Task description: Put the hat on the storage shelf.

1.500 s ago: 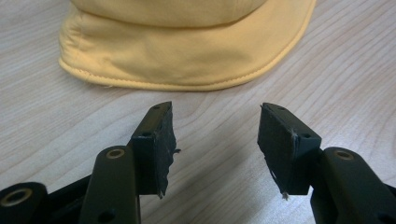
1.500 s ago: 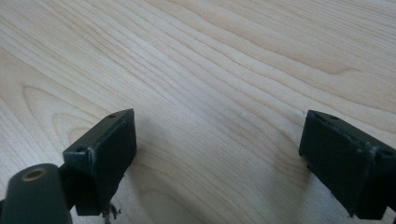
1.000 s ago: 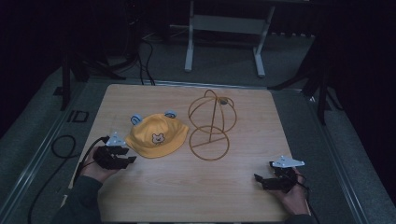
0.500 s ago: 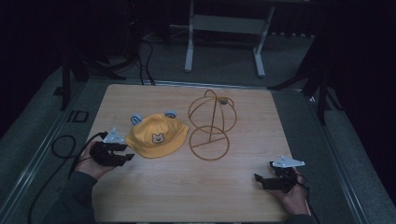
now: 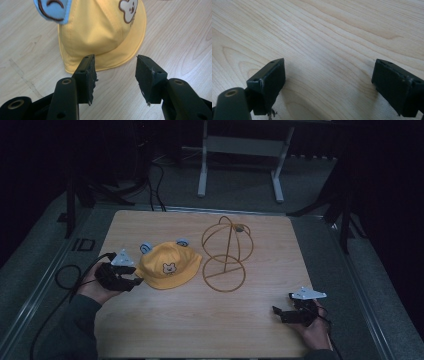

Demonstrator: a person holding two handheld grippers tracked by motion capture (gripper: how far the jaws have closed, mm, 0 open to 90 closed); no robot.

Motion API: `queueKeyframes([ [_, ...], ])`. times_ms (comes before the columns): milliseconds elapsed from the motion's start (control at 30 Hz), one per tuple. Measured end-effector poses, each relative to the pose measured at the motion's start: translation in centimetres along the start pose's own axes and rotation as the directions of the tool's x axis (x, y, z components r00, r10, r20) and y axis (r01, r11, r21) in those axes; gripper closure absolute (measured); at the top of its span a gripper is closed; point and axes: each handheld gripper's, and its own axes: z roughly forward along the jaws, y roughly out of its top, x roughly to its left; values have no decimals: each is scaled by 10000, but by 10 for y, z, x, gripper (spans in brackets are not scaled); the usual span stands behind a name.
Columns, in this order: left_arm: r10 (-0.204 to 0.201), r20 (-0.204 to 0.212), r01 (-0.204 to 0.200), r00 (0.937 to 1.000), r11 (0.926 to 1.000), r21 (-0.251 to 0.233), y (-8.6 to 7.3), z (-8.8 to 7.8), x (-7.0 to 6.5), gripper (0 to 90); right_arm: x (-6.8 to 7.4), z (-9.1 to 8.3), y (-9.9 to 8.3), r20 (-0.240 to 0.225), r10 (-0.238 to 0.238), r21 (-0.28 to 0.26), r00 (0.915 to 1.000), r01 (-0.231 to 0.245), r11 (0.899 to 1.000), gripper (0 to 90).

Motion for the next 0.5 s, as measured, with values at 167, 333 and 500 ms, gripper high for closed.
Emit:
queueKeyframes([
  [167,222,36,-222,9997,9998,-11,10,-5,1,499,0,0,0,0,-1,-1,10000,1,10000,116],
  [333,504,16,-504,9987,9987,17,23,-9,0,494,0,0,0,0,1,-2,10000,-1,10000,116],
  [500,713,109,-715,9974,9973,175,34,-9,3,494,0,0,0,-1,24,2,10000,-24,10000,116],
])
